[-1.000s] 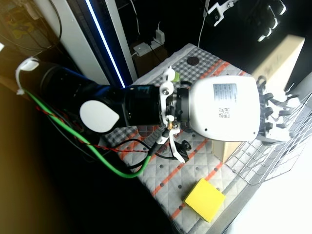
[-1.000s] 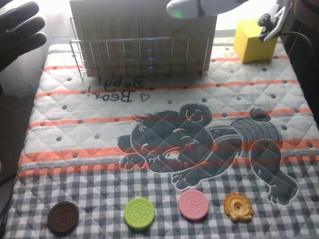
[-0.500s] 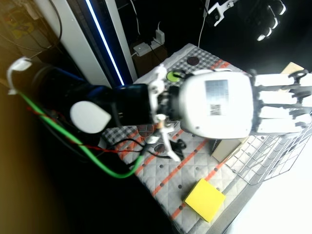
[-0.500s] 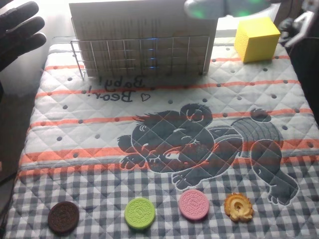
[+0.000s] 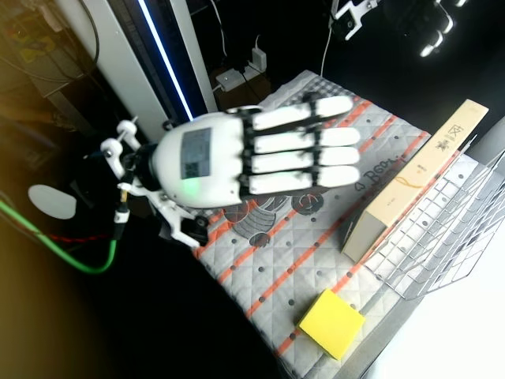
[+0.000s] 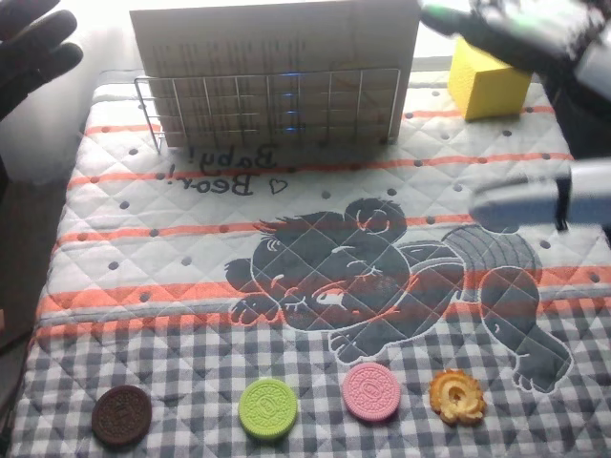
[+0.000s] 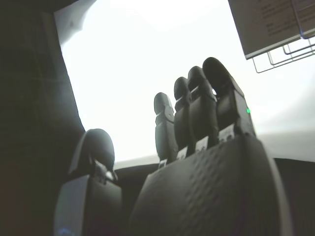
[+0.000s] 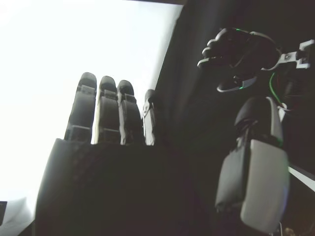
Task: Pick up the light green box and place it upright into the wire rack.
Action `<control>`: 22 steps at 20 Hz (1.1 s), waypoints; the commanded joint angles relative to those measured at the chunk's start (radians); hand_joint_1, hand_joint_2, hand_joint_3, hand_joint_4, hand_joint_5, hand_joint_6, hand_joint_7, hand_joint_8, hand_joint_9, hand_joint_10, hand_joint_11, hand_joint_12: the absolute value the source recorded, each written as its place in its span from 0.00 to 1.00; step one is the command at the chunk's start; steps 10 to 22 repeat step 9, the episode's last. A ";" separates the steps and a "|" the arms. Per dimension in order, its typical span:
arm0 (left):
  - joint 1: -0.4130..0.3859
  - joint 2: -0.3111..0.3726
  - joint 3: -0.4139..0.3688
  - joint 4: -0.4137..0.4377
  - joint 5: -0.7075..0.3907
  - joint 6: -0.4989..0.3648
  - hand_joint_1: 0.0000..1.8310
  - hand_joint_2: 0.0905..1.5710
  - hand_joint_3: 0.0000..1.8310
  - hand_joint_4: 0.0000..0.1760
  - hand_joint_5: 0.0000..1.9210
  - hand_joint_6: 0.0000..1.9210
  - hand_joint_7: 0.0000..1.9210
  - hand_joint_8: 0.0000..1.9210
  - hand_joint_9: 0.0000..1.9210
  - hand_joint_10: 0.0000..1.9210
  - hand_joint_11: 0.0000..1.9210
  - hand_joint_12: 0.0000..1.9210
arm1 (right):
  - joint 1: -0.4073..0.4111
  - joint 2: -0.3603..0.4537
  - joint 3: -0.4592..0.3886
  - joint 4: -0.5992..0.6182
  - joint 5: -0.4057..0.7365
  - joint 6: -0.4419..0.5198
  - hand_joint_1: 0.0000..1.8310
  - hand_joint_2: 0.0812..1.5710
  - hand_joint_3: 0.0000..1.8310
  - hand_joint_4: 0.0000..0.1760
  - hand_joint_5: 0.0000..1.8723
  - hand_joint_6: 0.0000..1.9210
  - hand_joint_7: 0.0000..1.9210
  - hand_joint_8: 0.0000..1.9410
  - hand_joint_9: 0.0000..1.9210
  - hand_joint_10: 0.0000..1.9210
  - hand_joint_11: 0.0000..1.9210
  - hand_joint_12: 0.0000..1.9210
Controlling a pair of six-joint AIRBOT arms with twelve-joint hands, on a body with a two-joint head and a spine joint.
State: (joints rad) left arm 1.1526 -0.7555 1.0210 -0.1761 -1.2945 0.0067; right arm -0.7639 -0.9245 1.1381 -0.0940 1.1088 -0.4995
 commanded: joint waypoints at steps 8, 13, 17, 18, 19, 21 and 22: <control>0.009 0.008 -0.019 -0.041 -0.249 -0.007 0.25 0.71 0.00 0.84 0.20 0.00 0.17 0.00 0.13 0.00 0.00 0.33 | -0.117 0.019 -0.043 0.111 0.232 0.002 0.38 0.55 0.00 0.53 0.03 0.01 0.07 0.00 0.05 0.01 0.02 0.01; 0.009 0.007 -0.021 -0.045 -0.270 -0.007 0.28 0.70 0.00 0.38 0.21 0.00 0.16 0.00 0.14 0.00 0.00 0.34 | -0.117 0.021 -0.049 0.110 0.254 0.002 0.37 0.57 0.00 0.53 0.05 0.00 0.08 0.00 0.06 0.00 0.03 0.01; 0.009 0.007 -0.021 -0.045 -0.270 -0.007 0.28 0.70 0.00 0.38 0.21 0.00 0.16 0.00 0.14 0.00 0.00 0.34 | -0.117 0.021 -0.049 0.110 0.254 0.002 0.37 0.57 0.00 0.53 0.05 0.00 0.08 0.00 0.06 0.00 0.03 0.01; 0.009 0.007 -0.021 -0.045 -0.270 -0.007 0.28 0.70 0.00 0.38 0.21 0.00 0.16 0.00 0.14 0.00 0.00 0.34 | -0.117 0.021 -0.049 0.110 0.254 0.002 0.37 0.57 0.00 0.53 0.05 0.00 0.08 0.00 0.06 0.00 0.03 0.01; 0.009 0.007 -0.021 -0.045 -0.270 -0.007 0.28 0.70 0.00 0.38 0.21 0.00 0.16 0.00 0.14 0.00 0.00 0.34 | -0.117 0.021 -0.049 0.110 0.254 0.002 0.37 0.57 0.00 0.53 0.05 0.00 0.08 0.00 0.06 0.00 0.03 0.01; 0.009 0.007 -0.021 -0.045 -0.270 -0.007 0.28 0.70 0.00 0.38 0.21 0.00 0.16 0.00 0.14 0.00 0.00 0.34 | -0.117 0.021 -0.049 0.110 0.254 0.002 0.37 0.57 0.00 0.53 0.05 0.00 0.08 0.00 0.06 0.00 0.03 0.01; 0.009 0.007 -0.021 -0.045 -0.270 -0.007 0.28 0.70 0.00 0.38 0.21 0.00 0.16 0.00 0.14 0.00 0.00 0.34 | -0.117 0.021 -0.049 0.110 0.254 0.002 0.37 0.57 0.00 0.53 0.05 0.00 0.08 0.00 0.06 0.00 0.03 0.01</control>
